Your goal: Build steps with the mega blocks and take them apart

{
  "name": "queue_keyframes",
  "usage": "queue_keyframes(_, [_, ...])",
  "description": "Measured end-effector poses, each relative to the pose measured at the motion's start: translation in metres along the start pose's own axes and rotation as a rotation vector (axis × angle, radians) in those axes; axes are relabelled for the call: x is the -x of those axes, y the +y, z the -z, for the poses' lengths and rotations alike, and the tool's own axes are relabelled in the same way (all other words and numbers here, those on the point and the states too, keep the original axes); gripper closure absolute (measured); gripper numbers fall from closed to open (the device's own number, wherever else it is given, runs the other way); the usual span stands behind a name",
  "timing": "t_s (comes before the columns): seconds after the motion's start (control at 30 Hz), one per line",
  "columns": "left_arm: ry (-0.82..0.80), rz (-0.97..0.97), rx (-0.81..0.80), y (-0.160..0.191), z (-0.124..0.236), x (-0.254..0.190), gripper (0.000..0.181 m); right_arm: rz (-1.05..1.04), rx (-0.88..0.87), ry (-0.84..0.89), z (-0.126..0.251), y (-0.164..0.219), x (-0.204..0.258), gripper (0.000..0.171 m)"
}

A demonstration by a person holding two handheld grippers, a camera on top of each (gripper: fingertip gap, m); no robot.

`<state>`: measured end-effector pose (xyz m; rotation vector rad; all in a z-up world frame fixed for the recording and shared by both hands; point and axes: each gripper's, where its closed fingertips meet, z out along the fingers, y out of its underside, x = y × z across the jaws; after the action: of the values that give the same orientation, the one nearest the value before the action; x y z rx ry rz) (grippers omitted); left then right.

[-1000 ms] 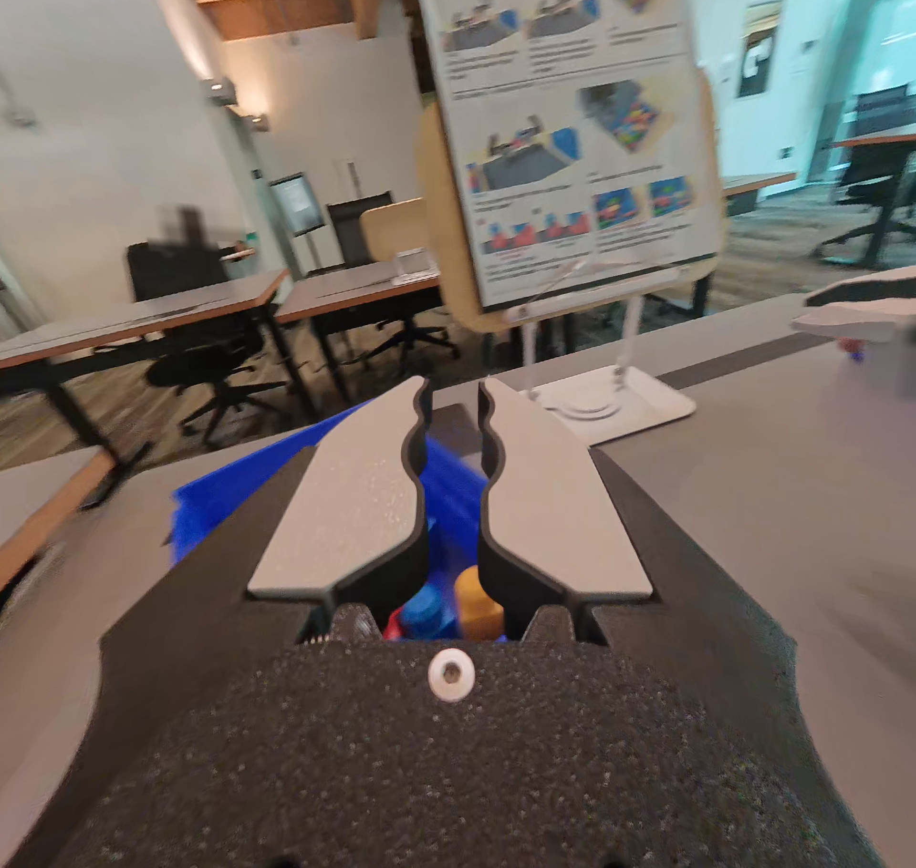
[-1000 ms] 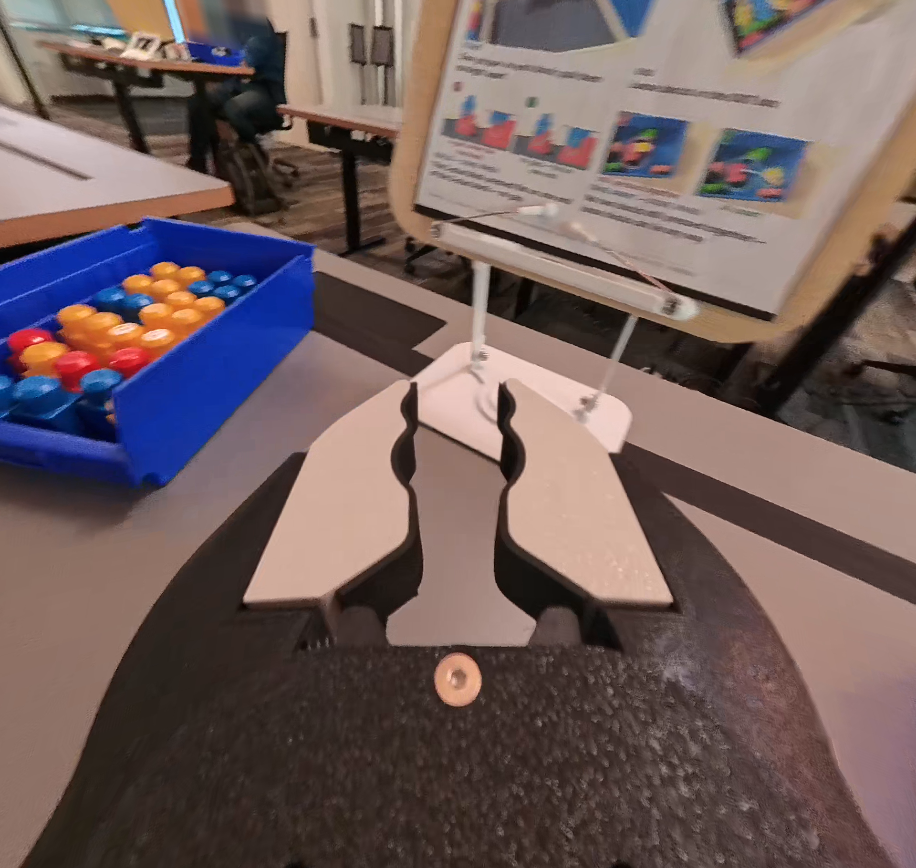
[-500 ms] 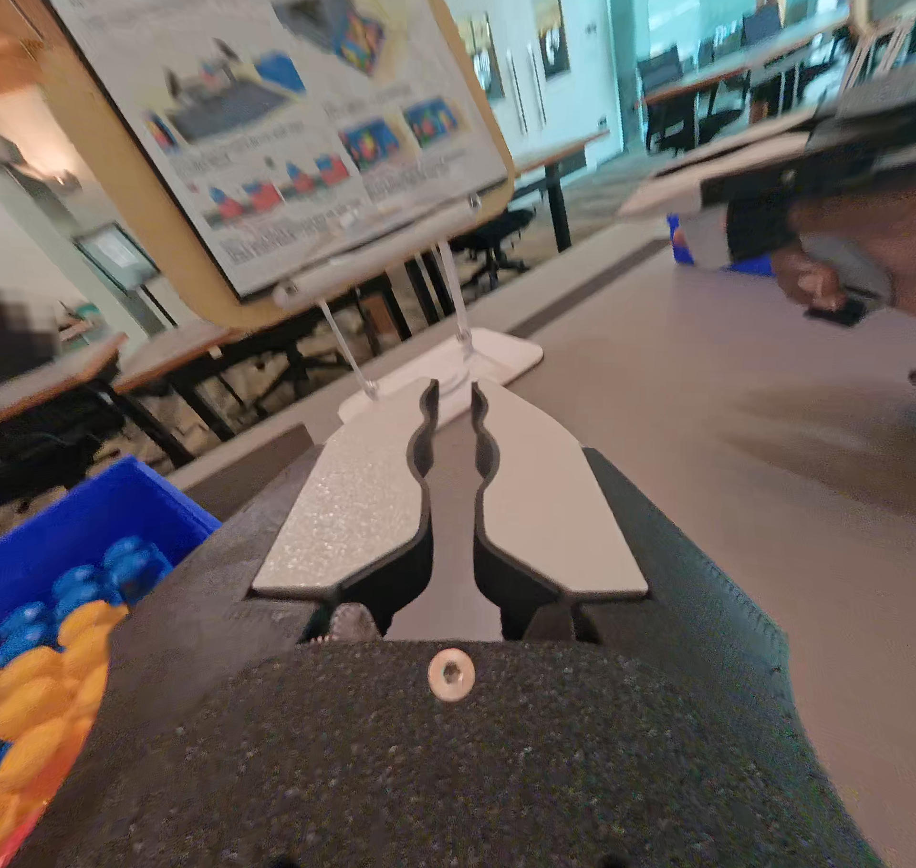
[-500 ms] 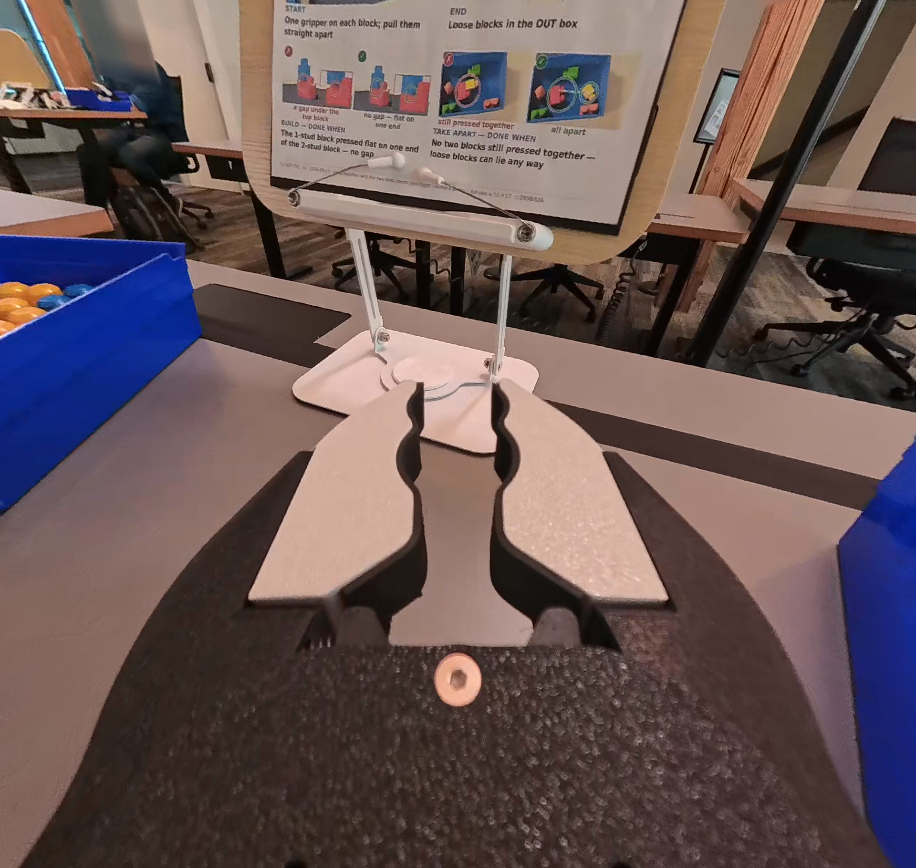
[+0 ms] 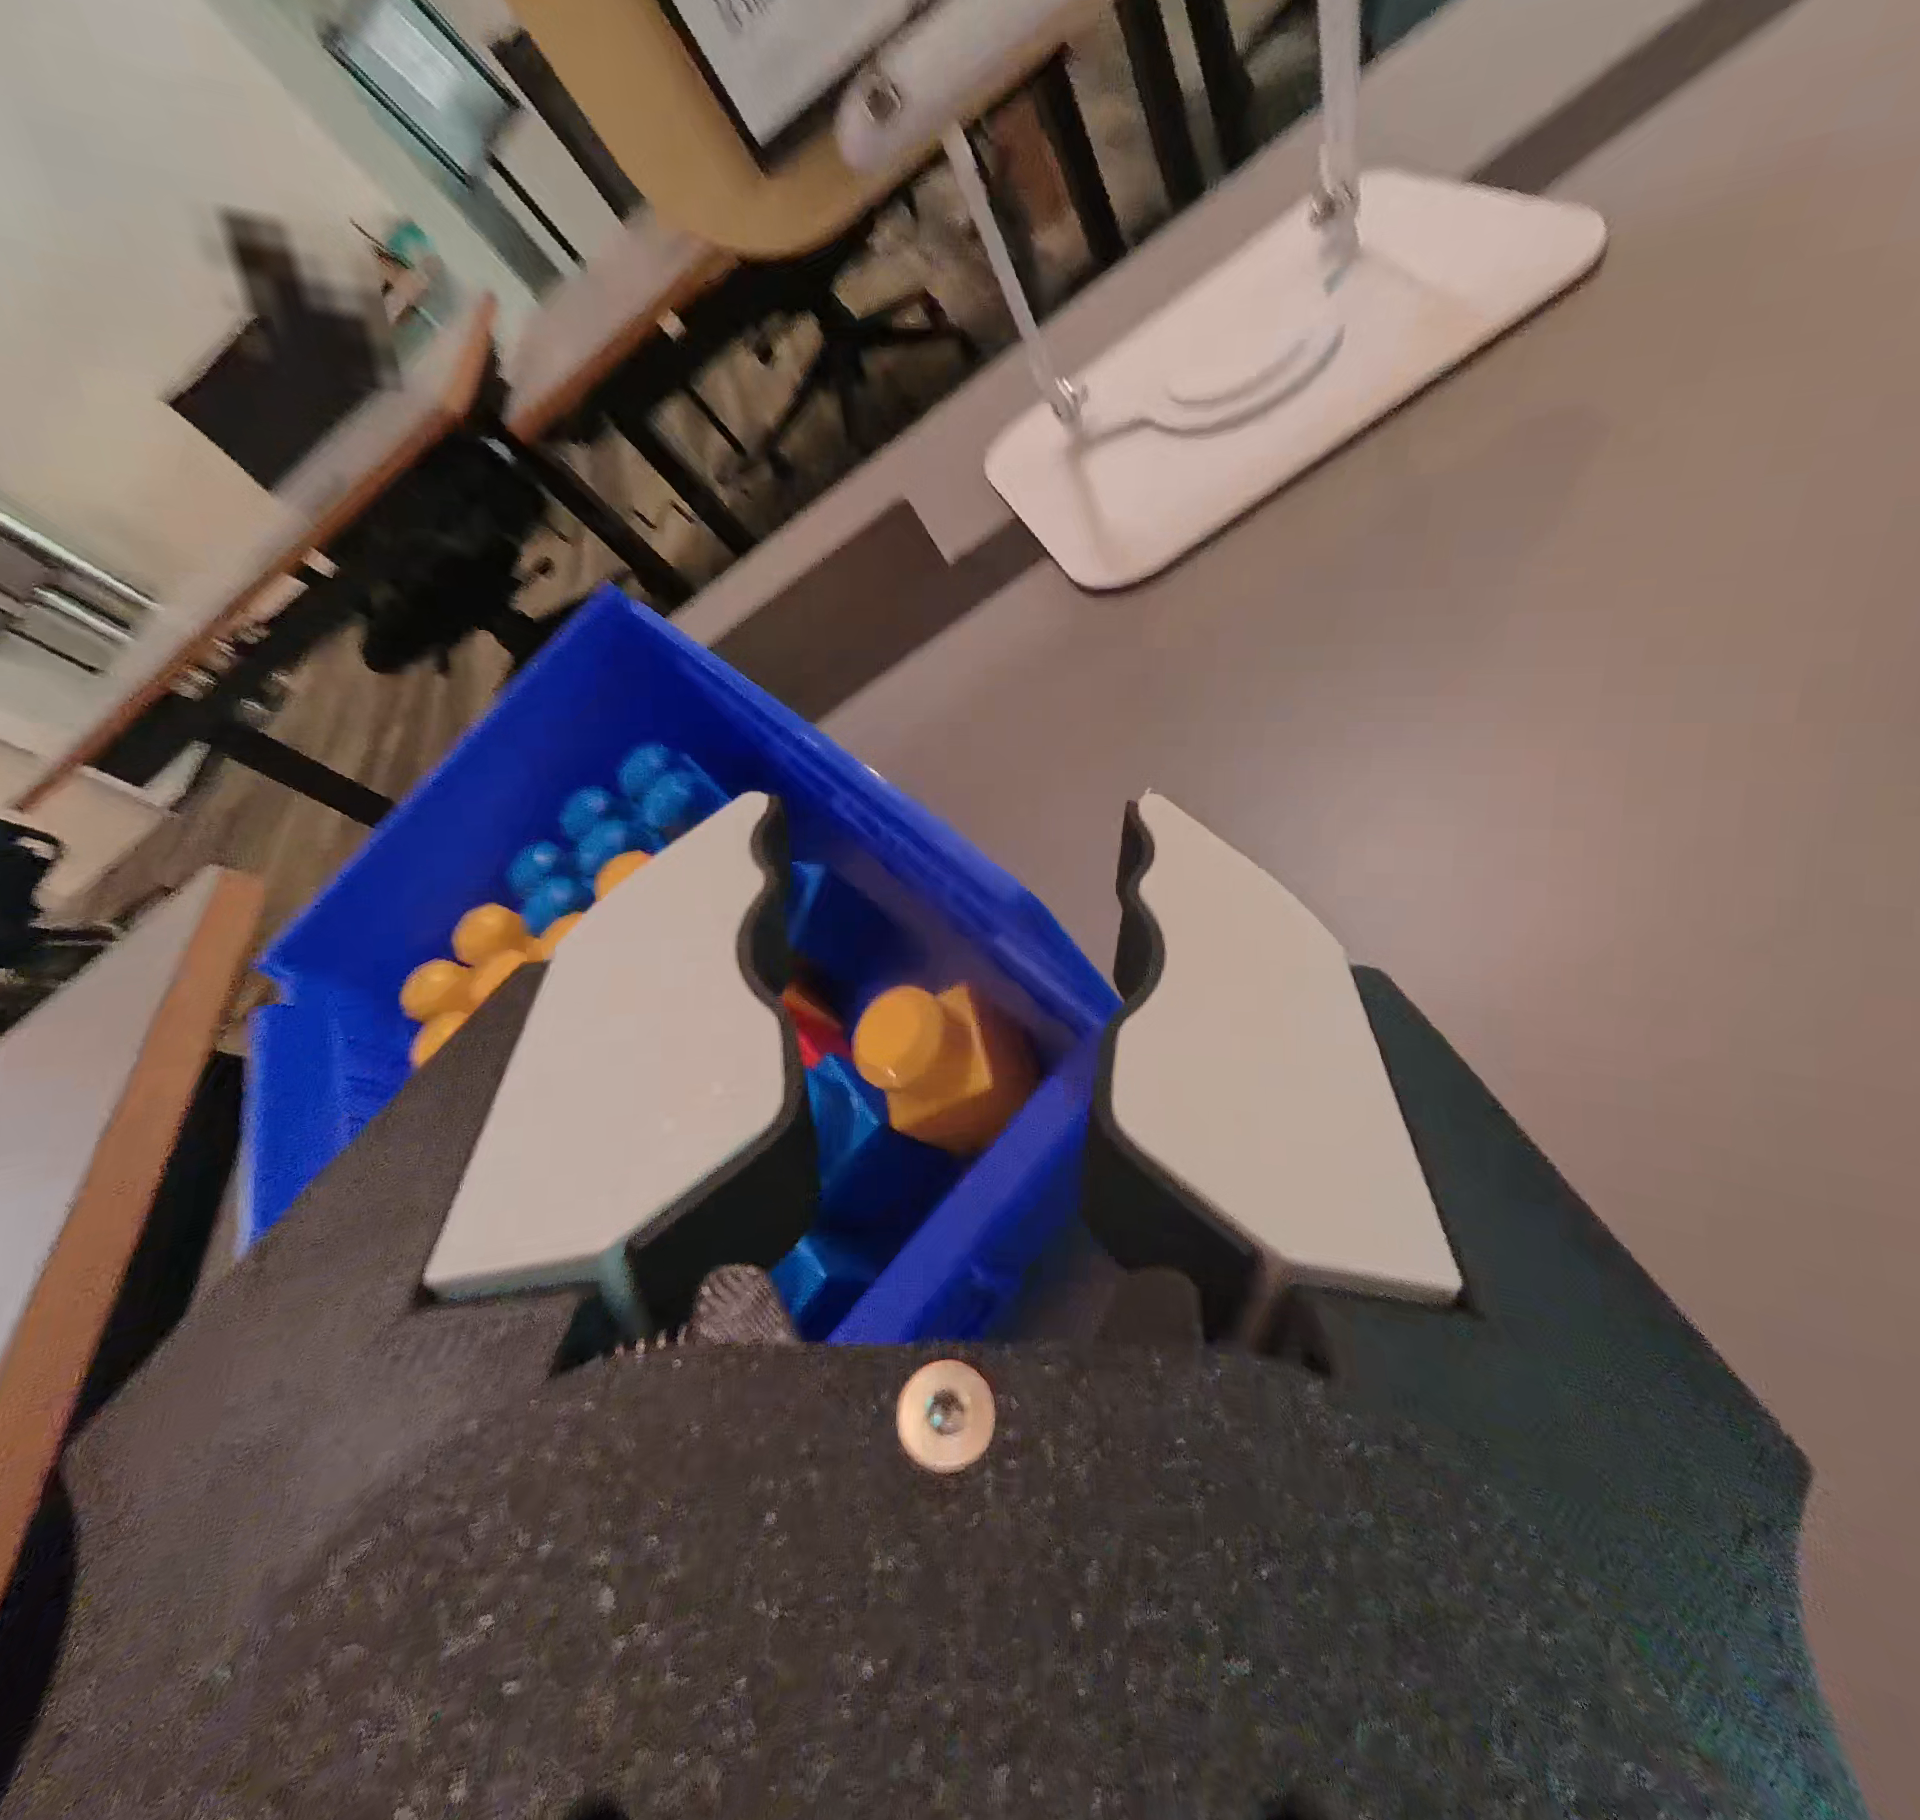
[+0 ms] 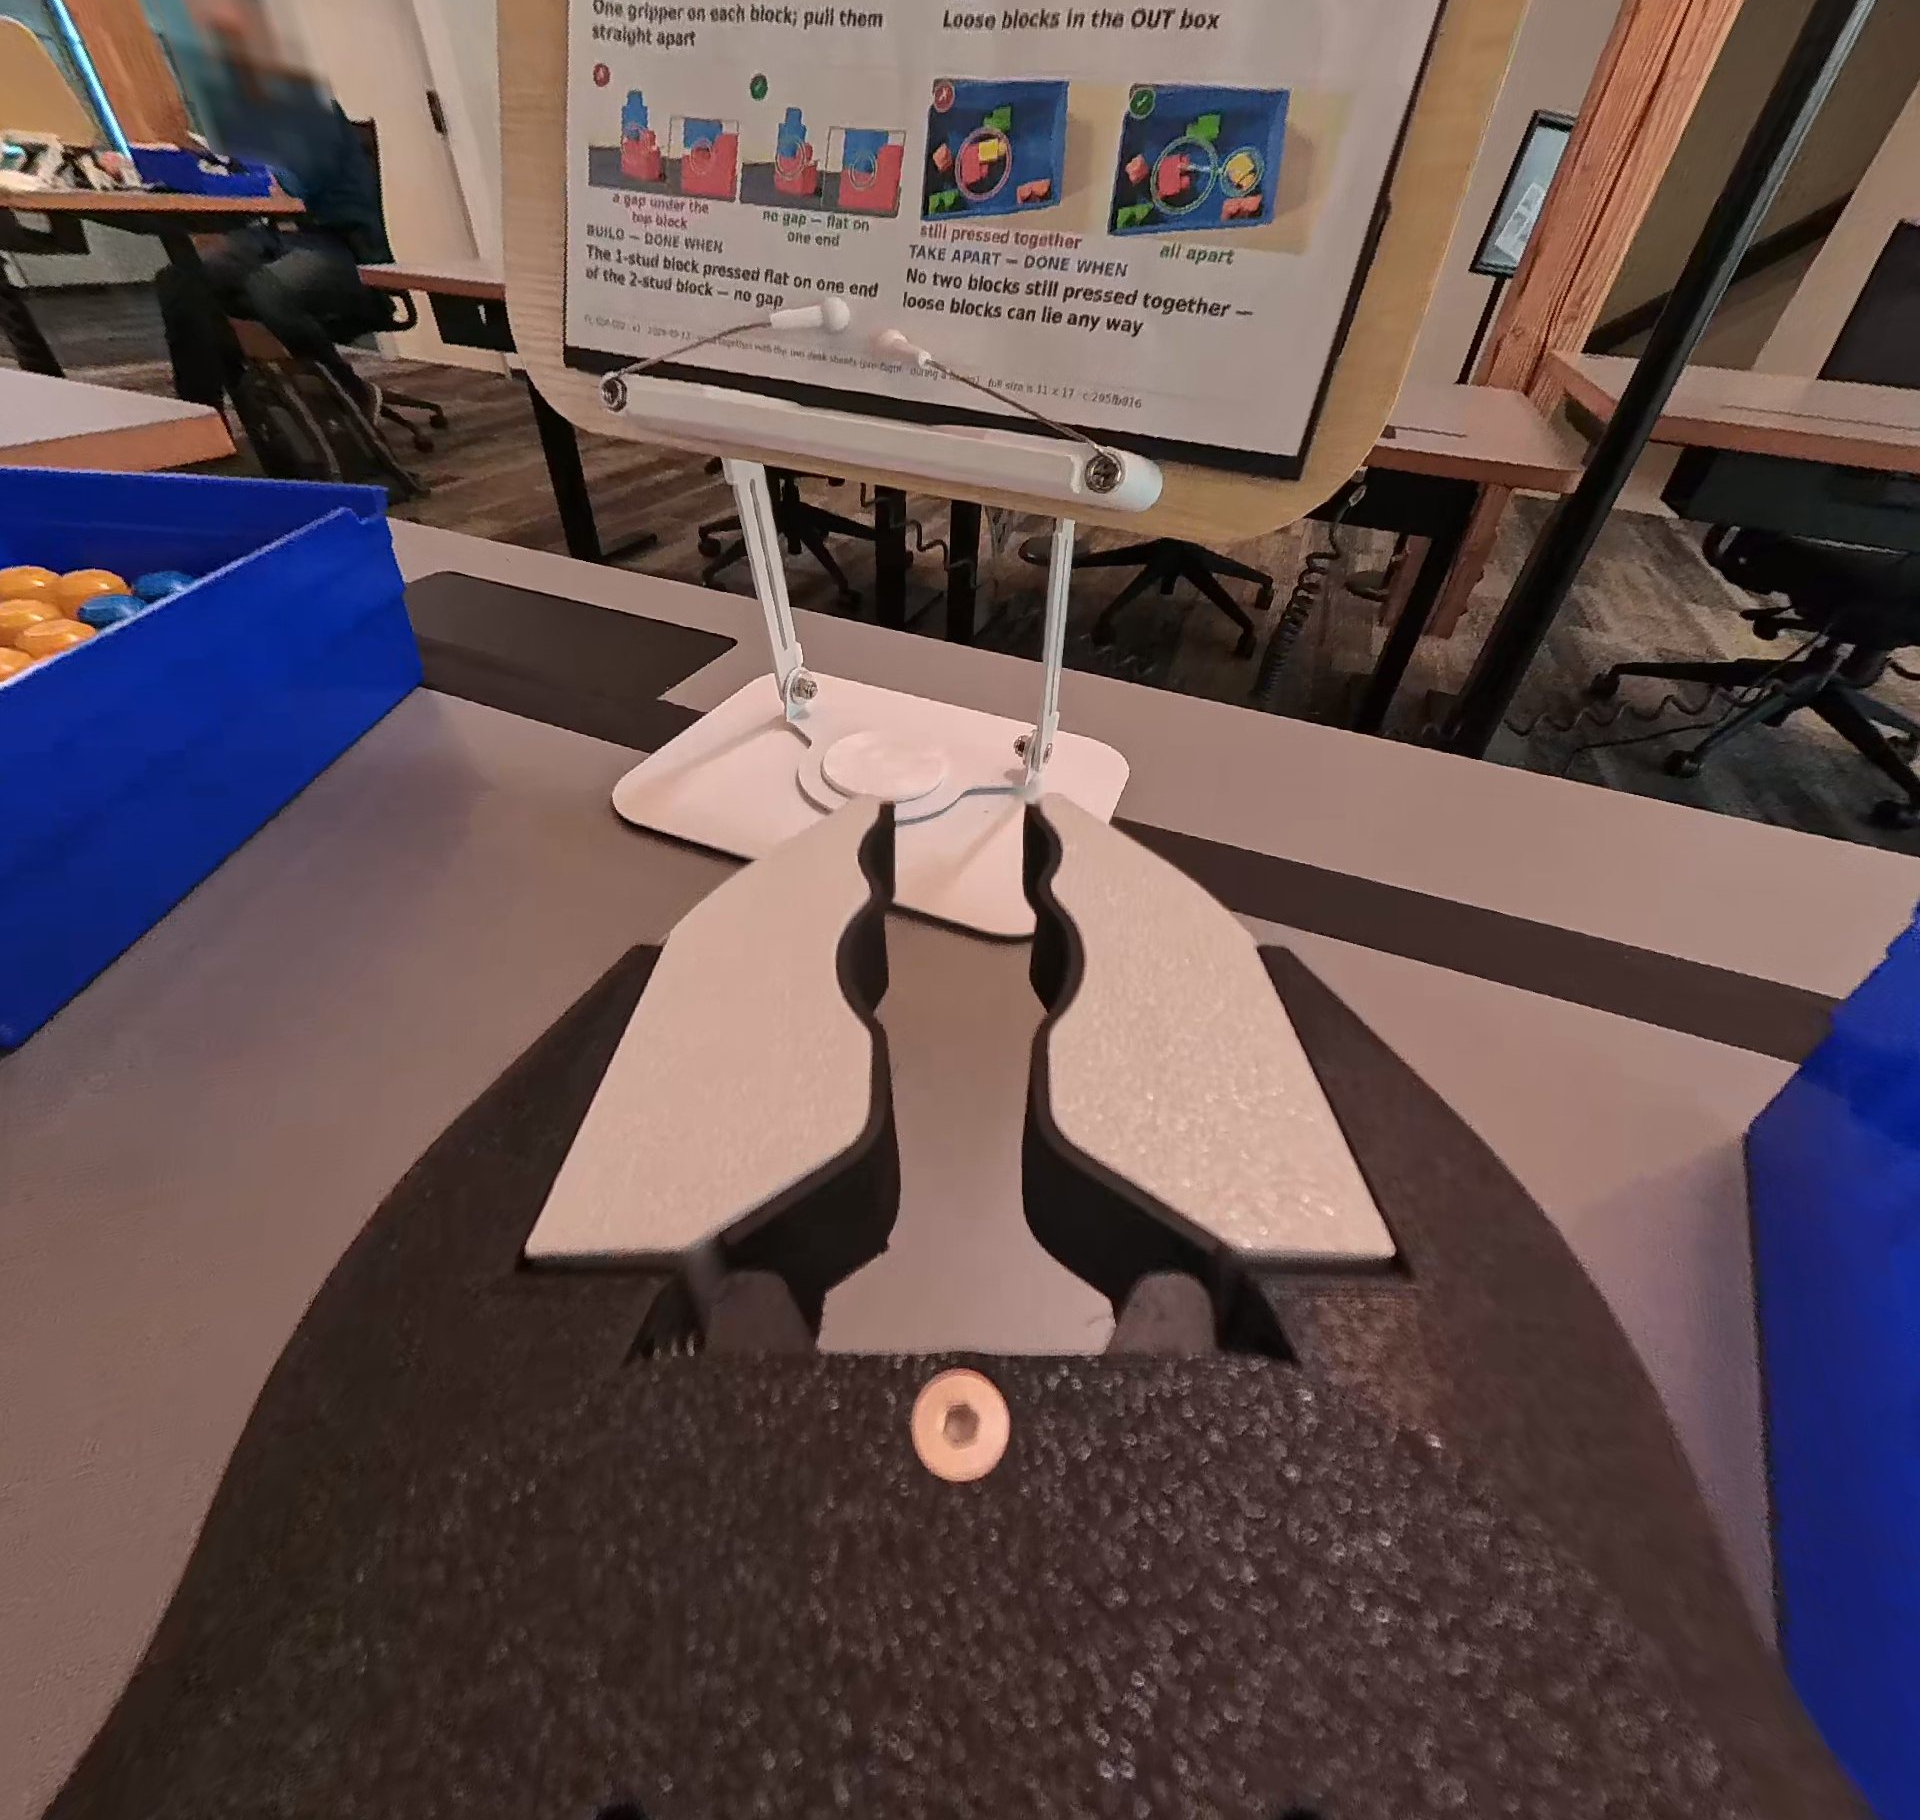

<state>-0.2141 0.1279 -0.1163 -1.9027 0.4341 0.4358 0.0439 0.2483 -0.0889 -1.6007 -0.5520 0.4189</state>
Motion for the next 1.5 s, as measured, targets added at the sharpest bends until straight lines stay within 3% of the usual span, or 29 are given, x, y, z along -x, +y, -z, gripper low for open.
queue_keyframes(0.2, [0.048,0.008,0.130,0.031,-0.020,-0.012,0.141,0.003,0.011,-0.032,0.004,-0.006,0.008,0.149])
queue_keyframes(0.53, [0.021,0.143,0.059,0.038,-0.036,0.005,0.151,-0.023,0.135,-0.045,0.015,0.014,0.033,0.155])
queue_keyframes(0.7, [0.018,0.277,-0.213,-0.004,-0.009,0.017,0.158,0.005,0.125,-0.005,0.023,0.013,0.027,0.155])
queue_keyframes(0.8, [0.018,0.303,-0.294,-0.016,0.002,0.018,0.163,-0.003,0.138,-0.002,0.027,0.020,0.020,0.153])
queue_keyframes(1.03, [0.037,0.276,-0.357,-0.024,0.008,0.016,0.172,0.032,0.110,0.022,0.031,0.013,0.014,0.150])
queue_keyframes(1.1, [0.068,0.312,-0.361,-0.025,0.010,0.014,0.181,0.035,0.112,0.029,0.031,0.014,0.013,0.150])
queue_keyframes(1.3, [0.113,0.474,-0.375,-0.022,0.015,0.022,0.181,0.036,0.105,0.050,0.035,0.014,0.008,0.150])
queue_keyframes(1.4, [0.080,0.464,-0.379,-0.020,0.017,0.030,0.181,0.063,0.087,0.095,0.049,0.004,-0.001,0.148])
queue_keyframes(1.5, [0.045,0.430,-0.395,-0.022,0.023,0.037,0.181,0.155,0.034,0.262,0.087,-0.018,-0.039,0.144])
